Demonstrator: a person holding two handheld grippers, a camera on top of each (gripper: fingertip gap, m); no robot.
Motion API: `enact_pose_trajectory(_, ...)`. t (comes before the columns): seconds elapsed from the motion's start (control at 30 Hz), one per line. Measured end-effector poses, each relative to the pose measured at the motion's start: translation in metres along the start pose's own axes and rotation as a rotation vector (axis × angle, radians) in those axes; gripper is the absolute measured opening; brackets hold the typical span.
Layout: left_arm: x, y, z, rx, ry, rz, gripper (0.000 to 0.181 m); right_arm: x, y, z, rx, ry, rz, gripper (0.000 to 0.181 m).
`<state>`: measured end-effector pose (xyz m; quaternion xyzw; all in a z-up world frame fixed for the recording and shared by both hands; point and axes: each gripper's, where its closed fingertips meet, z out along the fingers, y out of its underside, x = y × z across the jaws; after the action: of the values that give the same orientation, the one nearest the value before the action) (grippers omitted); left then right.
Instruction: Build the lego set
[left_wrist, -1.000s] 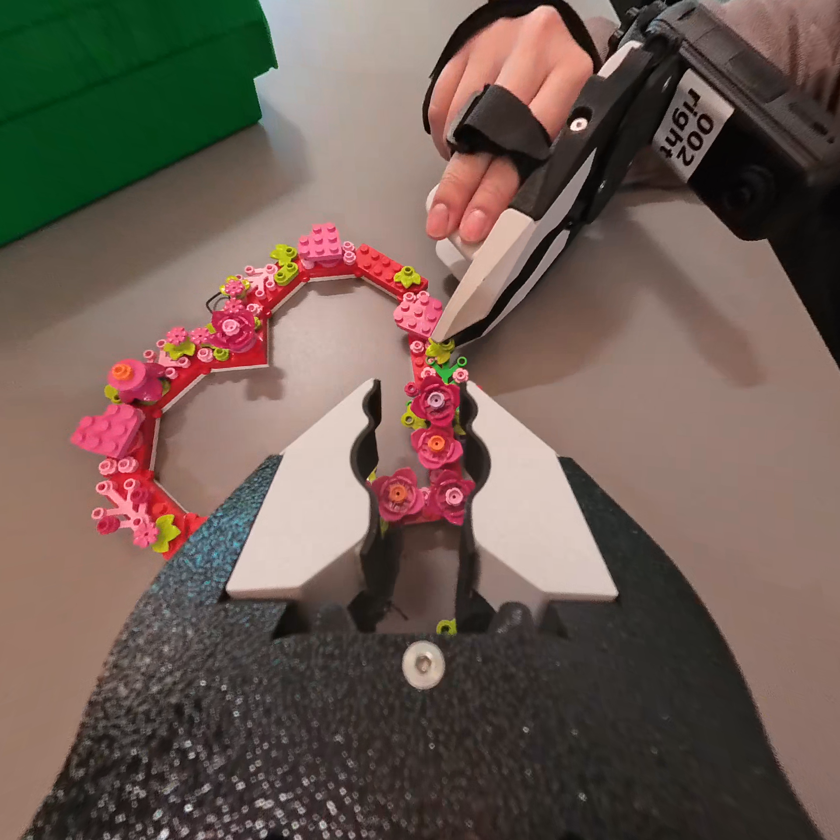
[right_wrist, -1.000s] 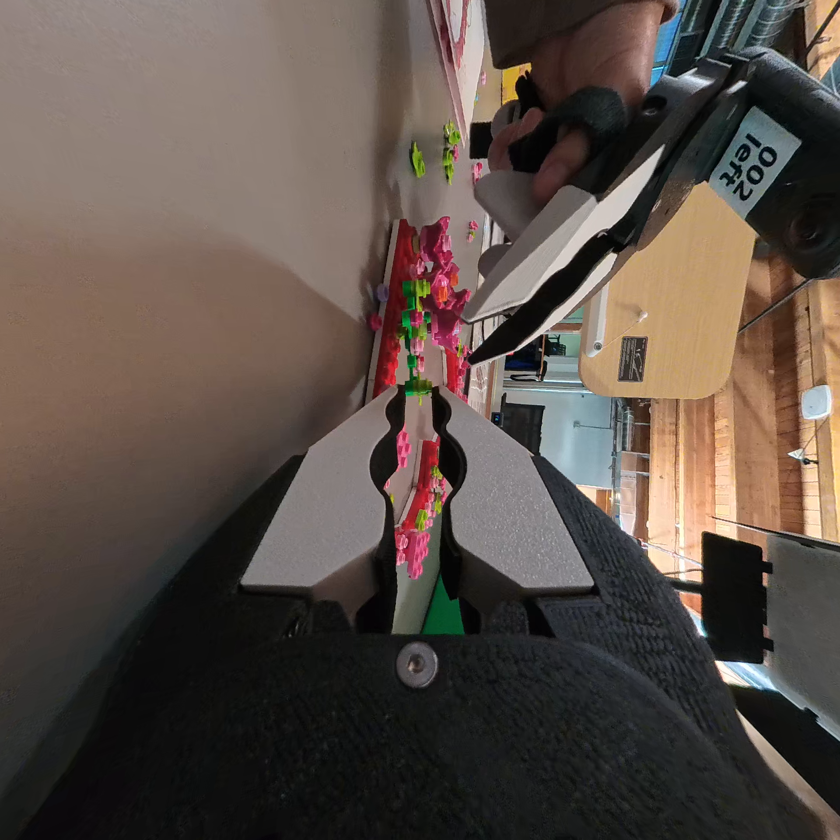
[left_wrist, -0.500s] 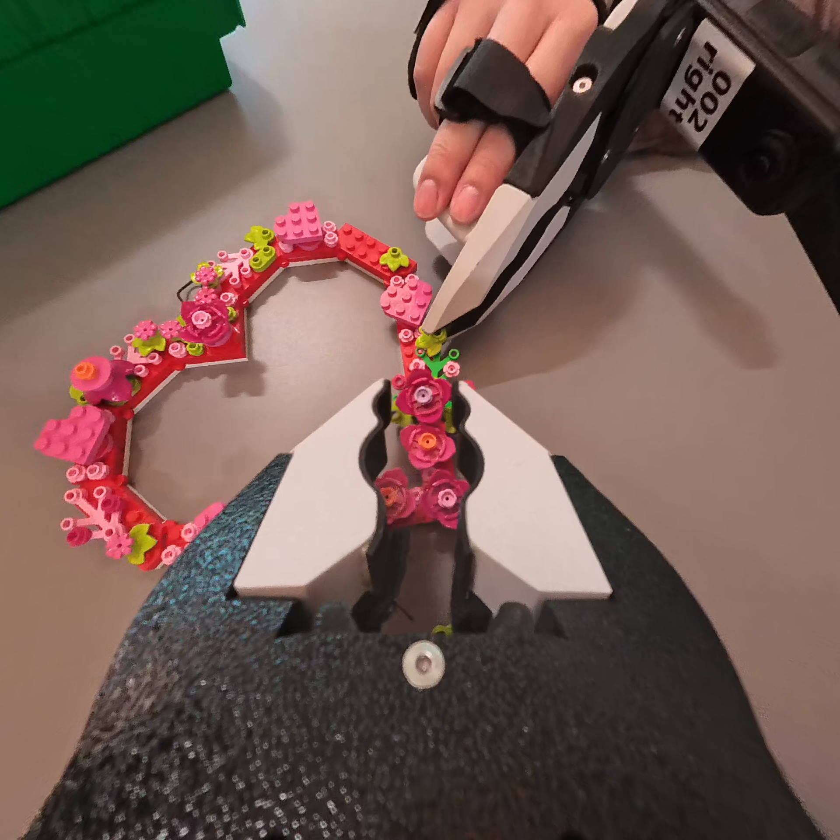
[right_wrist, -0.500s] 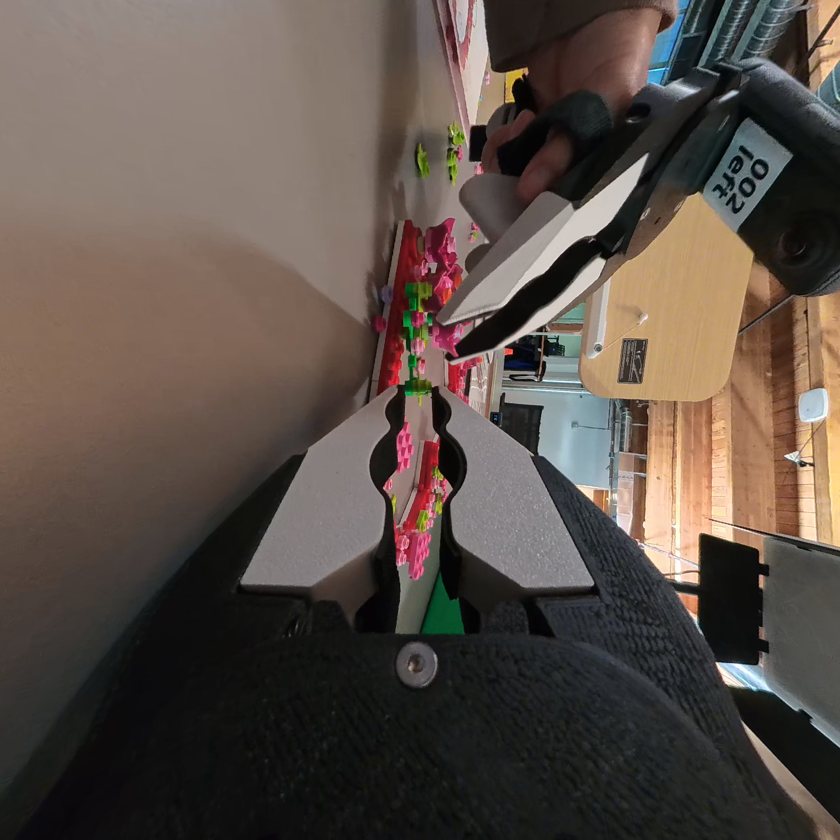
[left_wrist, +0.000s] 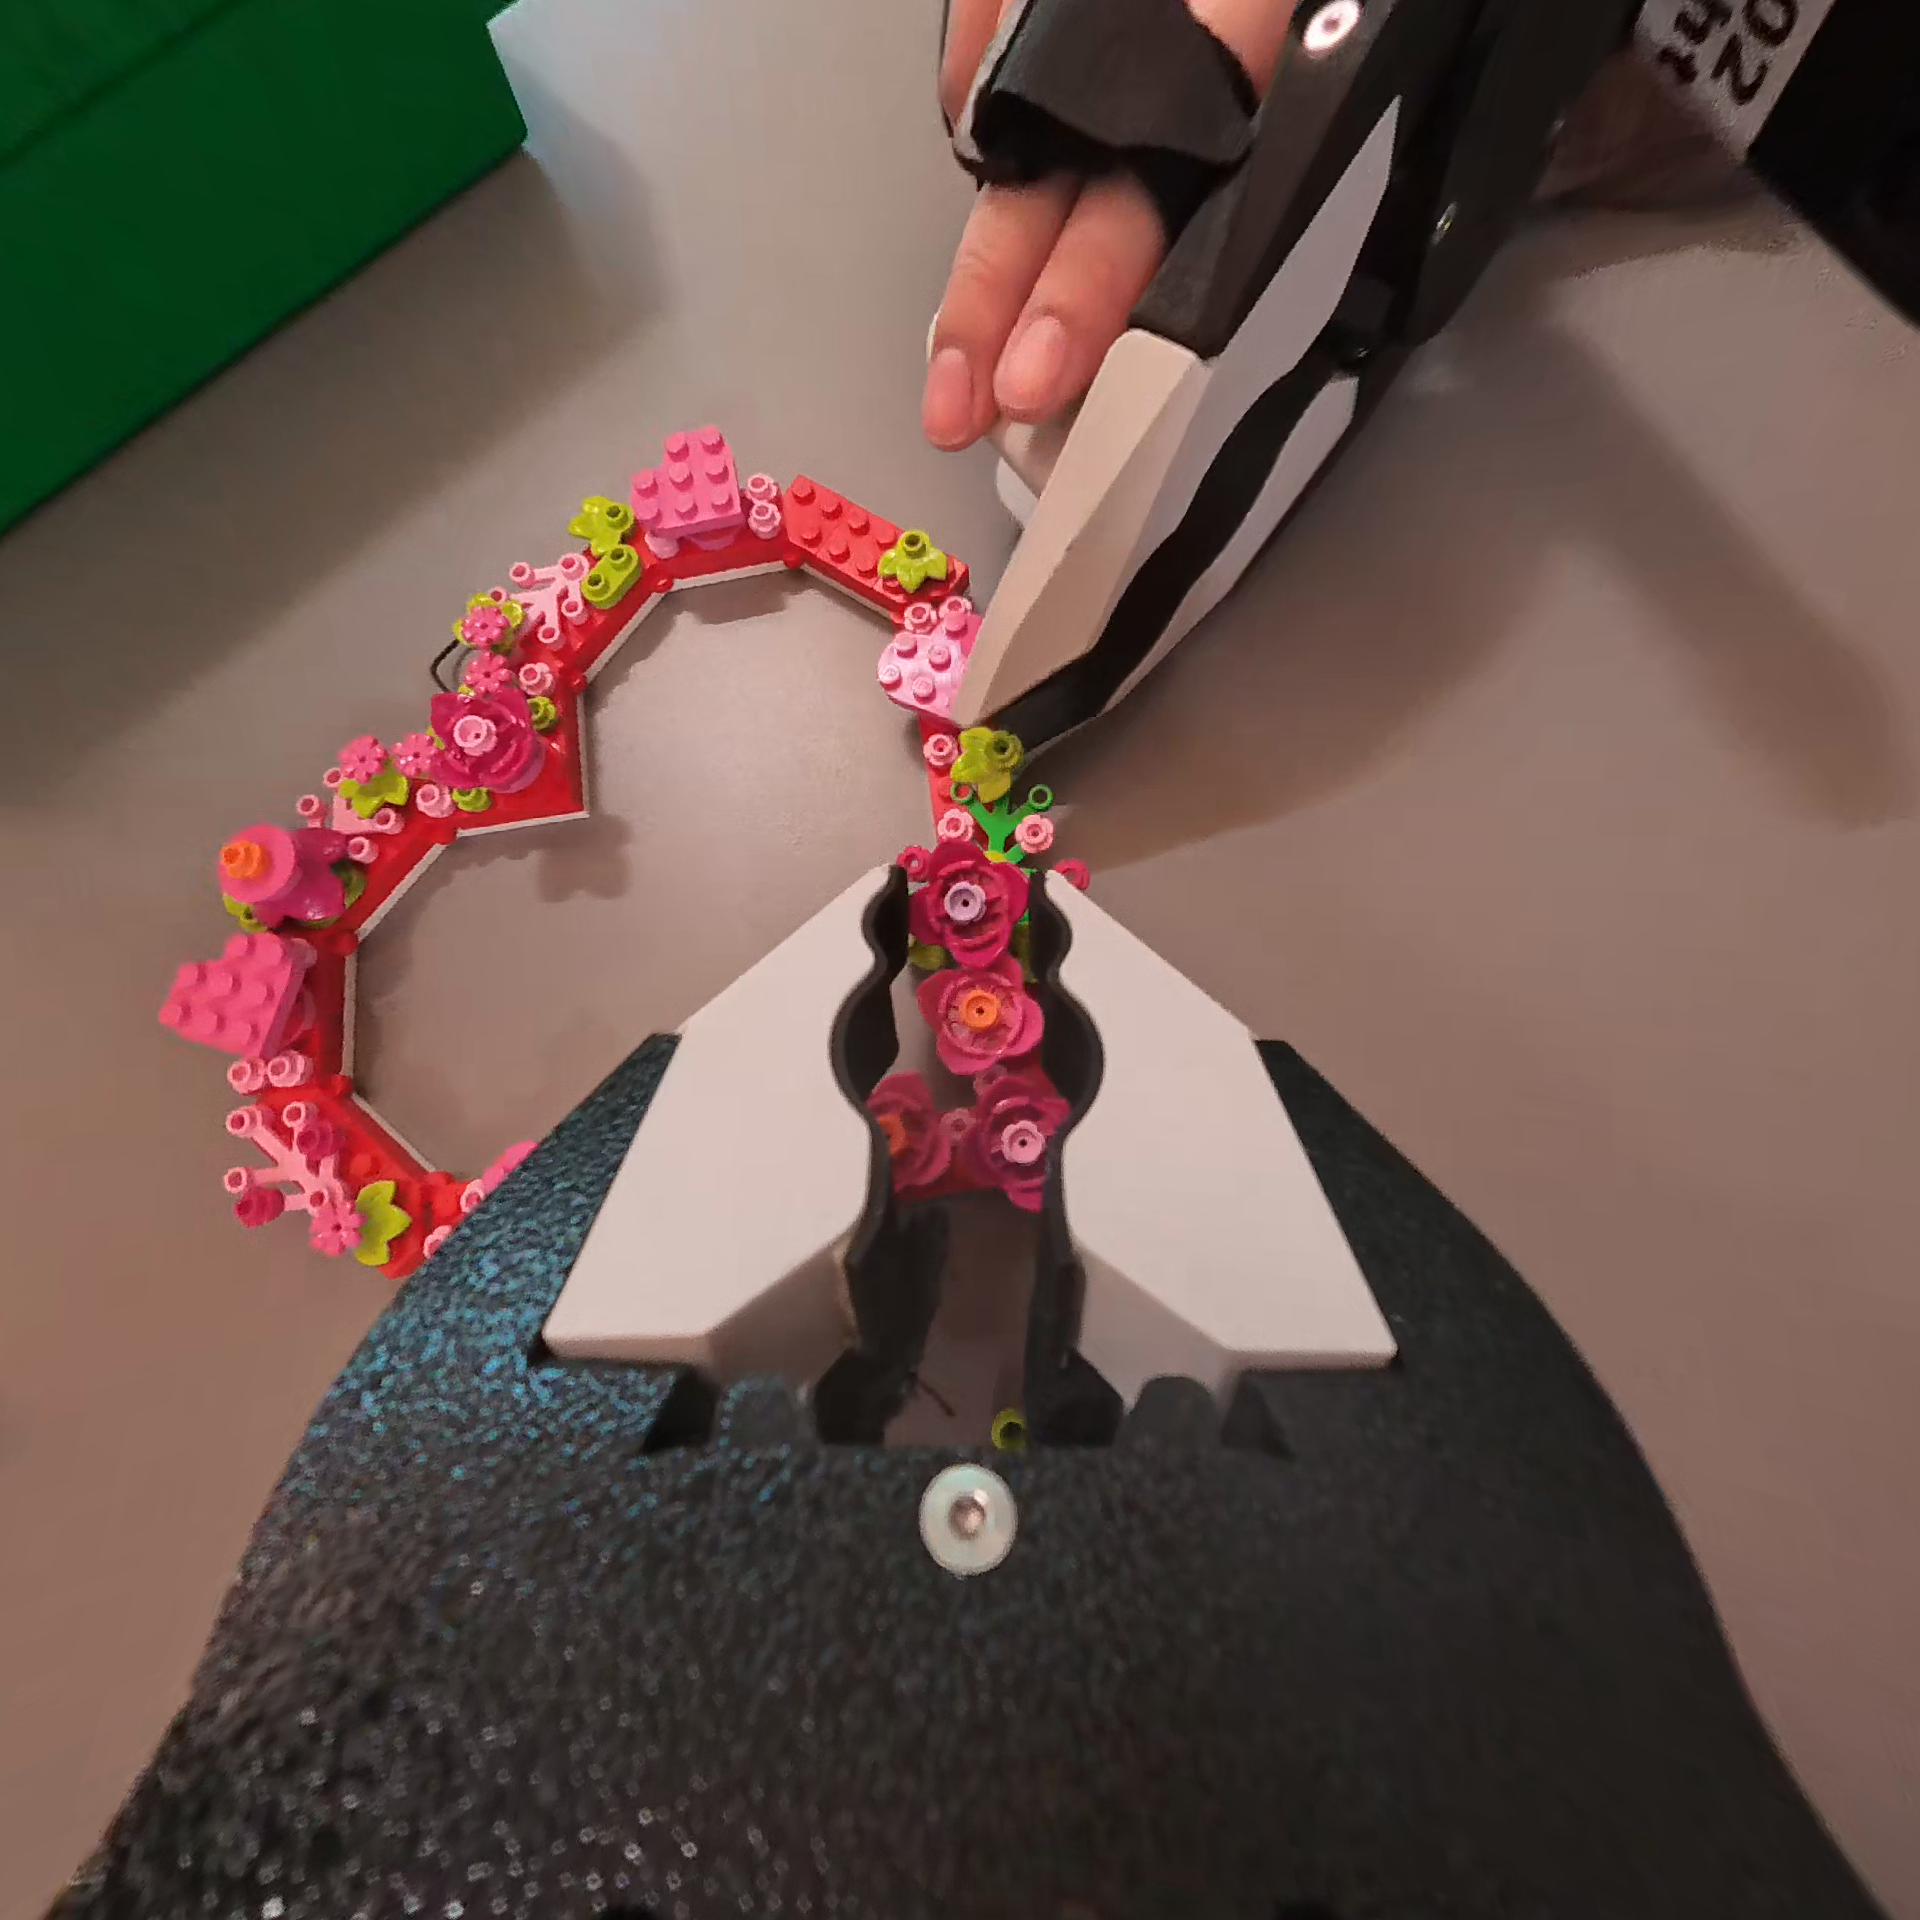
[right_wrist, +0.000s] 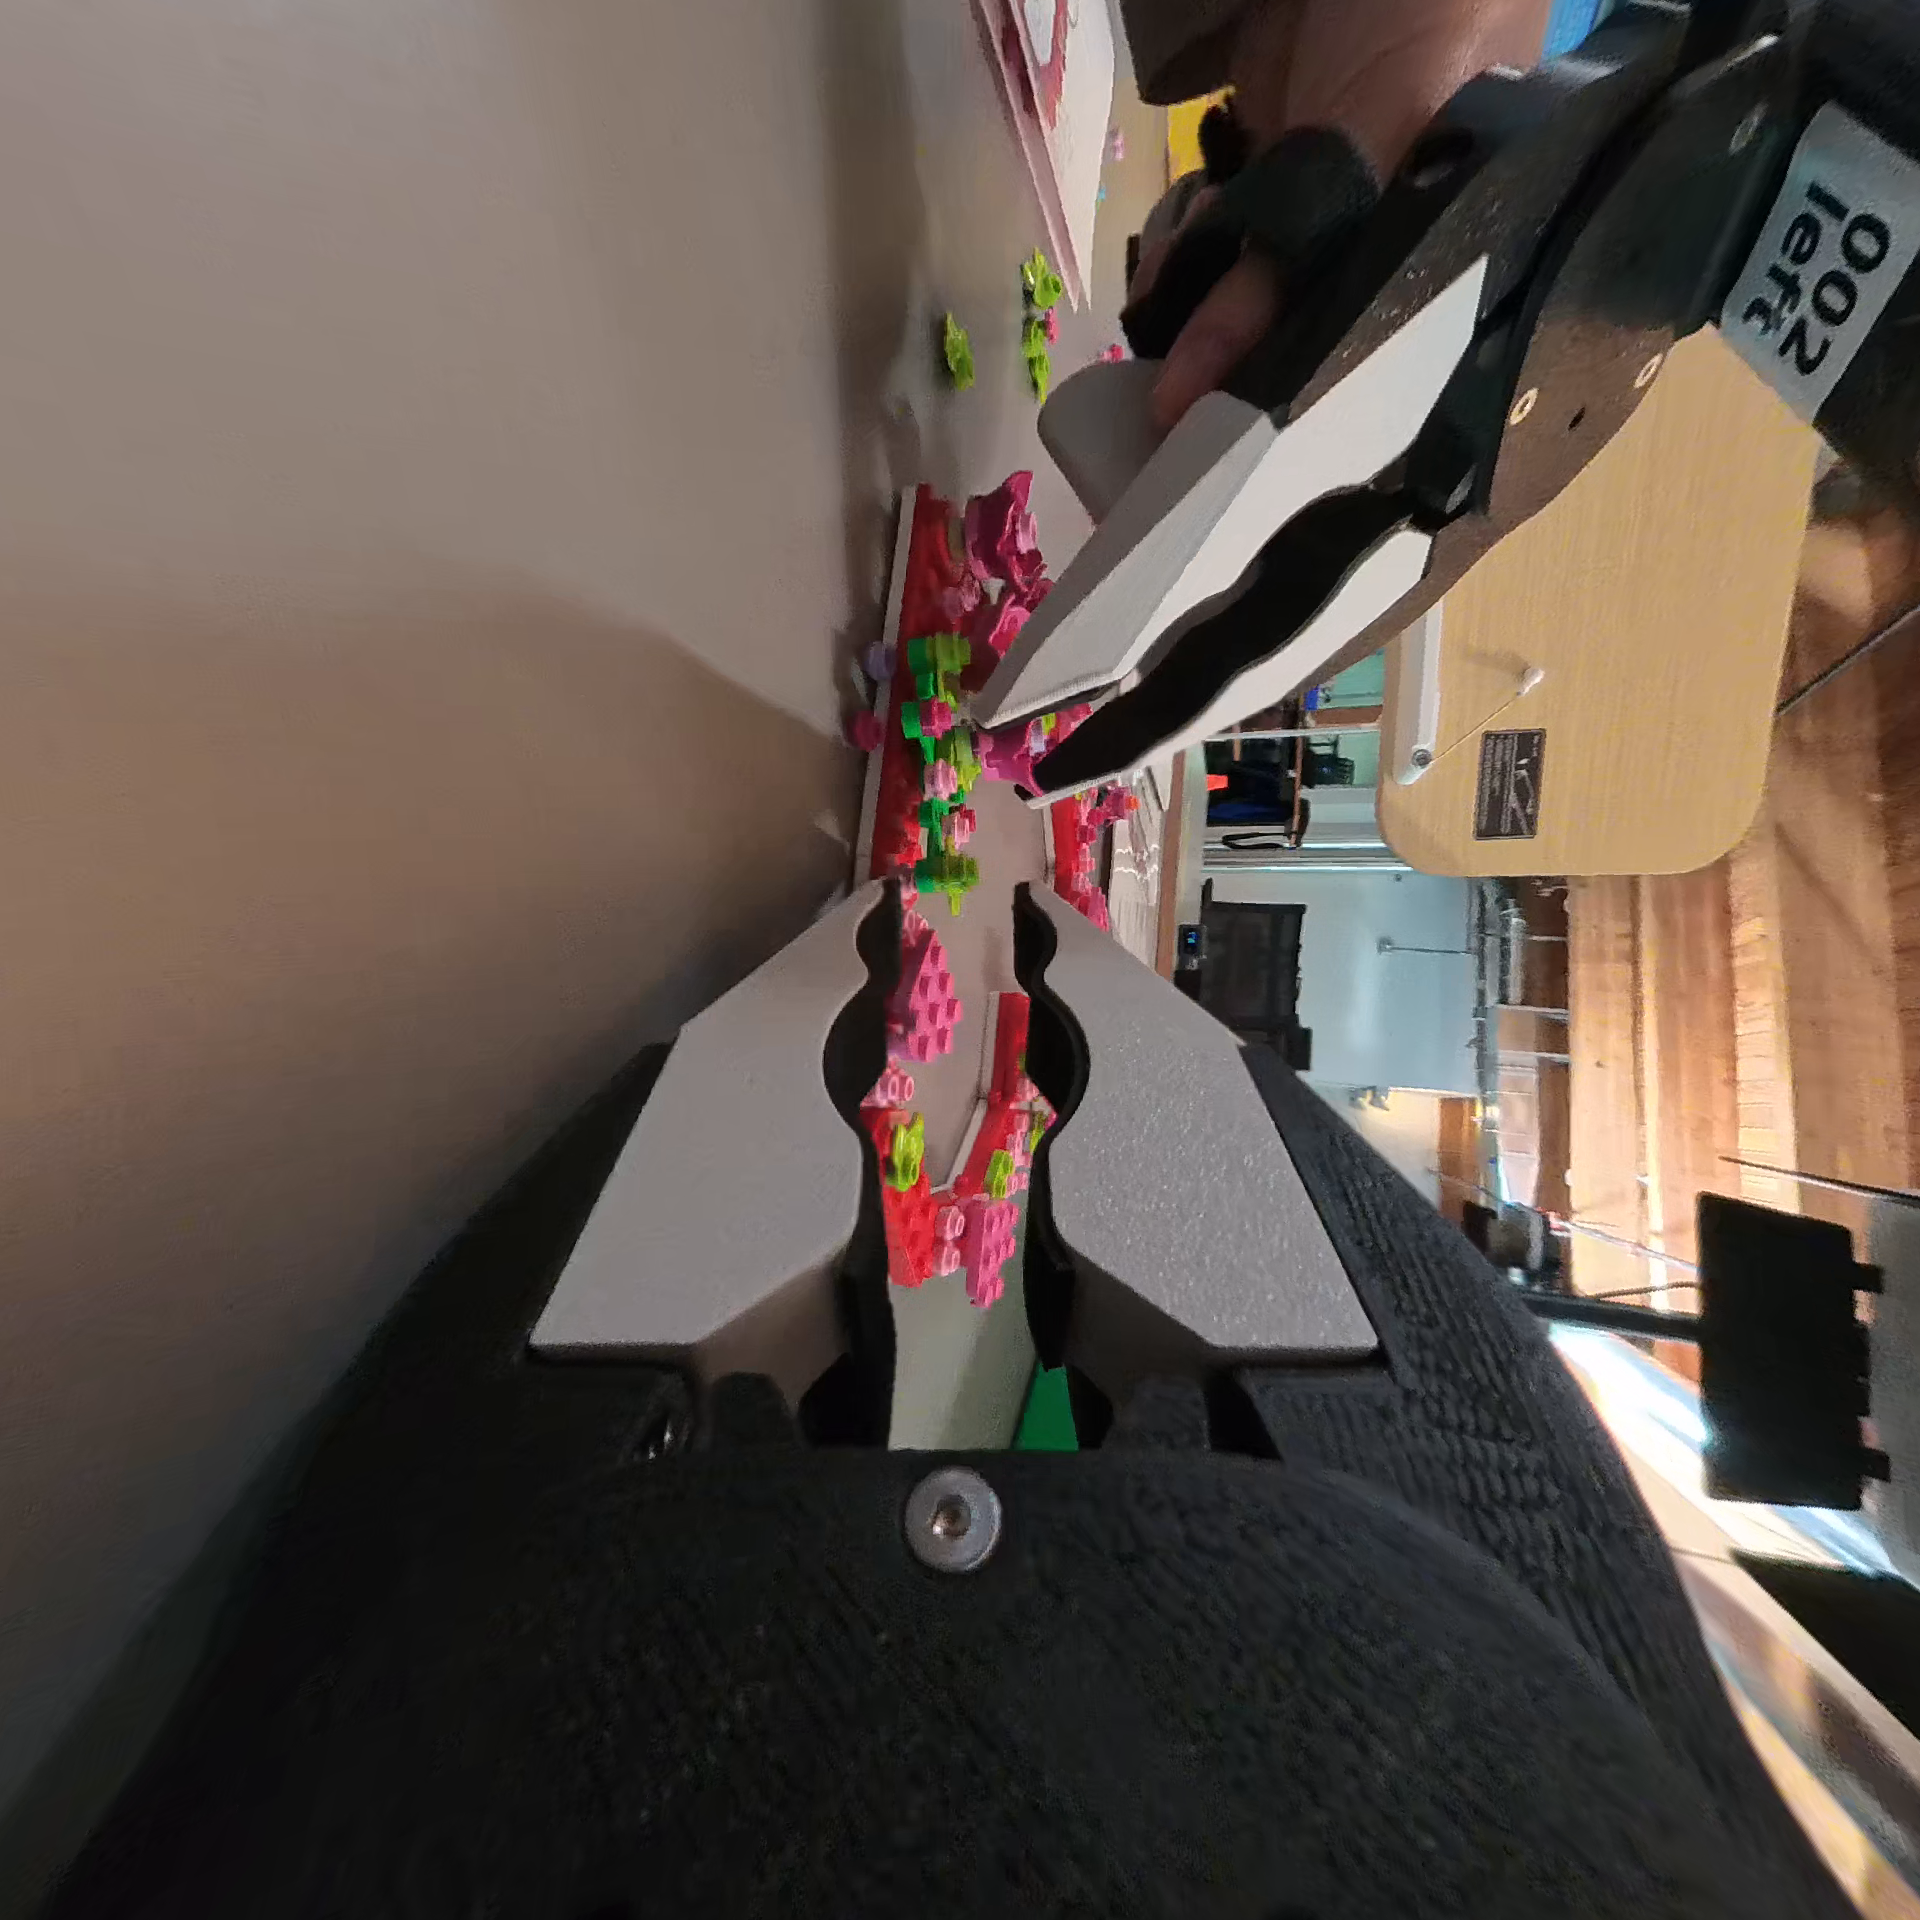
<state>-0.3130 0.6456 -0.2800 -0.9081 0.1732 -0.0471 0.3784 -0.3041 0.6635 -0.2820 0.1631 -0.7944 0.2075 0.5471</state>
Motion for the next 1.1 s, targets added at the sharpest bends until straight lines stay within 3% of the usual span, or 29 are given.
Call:
enact_pose_trajectory(0.13, -0.0015, 0.0001, 0.0002, -0.023, -0.027, 0.011, 0.021, -0.0052, -0.0002, -0.0014, 0.0, -0.059, 0.063, 0.026)
enact_pose_trajectory(0.7, -0.0035, 0.0, -0.0001, -0.064, -0.075, 0.066, 0.016, -0.0081, -0.0089, 0.0017, 0.03, -0.143, 0.332, 0.023)
enact_pose_trajectory(1.1, -0.0027, -0.0007, 0.0, -0.077, -0.086, 0.094, 0.016, -0.0069, -0.0035, 0.0041, -0.005, -0.123, 0.319, 0.021)
